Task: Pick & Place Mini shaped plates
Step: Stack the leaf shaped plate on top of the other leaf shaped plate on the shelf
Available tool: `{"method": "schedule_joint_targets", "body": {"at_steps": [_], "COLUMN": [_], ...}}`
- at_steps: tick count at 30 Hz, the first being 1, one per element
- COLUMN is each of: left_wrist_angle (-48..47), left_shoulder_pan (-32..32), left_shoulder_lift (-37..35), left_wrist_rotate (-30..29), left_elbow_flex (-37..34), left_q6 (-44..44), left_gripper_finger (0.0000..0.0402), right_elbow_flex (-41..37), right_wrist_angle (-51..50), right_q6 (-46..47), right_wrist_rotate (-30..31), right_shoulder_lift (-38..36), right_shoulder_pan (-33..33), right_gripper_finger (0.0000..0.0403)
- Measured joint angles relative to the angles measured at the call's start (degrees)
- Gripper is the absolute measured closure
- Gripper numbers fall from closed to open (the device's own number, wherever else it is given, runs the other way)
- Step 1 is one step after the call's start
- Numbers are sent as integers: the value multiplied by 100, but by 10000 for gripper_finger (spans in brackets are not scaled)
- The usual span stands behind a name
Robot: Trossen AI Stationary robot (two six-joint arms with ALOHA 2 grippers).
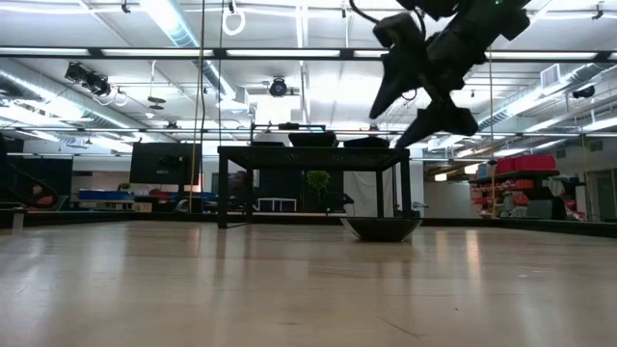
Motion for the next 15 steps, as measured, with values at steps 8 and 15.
{"method": "schedule_joint_targets", "body": {"at_steps": [8, 15], "left_wrist_angle": [74, 5], "left_shoulder_pan": [-29, -28], "left_shoulder_lift": [-507, -596], "left_wrist_rotate": [-69, -84], "left_elbow_flex": [-348, -357], "left_q6": [9, 27], "left_gripper_finger": [397, 386], "right_elbow_flex": [-2, 0], "right_wrist_angle": [-392, -451], "right_q6": [464, 623], "right_wrist_rotate": [22, -115], "right_shoulder_lift": [373, 865], "right_shoulder_pan": [-2, 31], "right_gripper_finger": [133, 133]}}
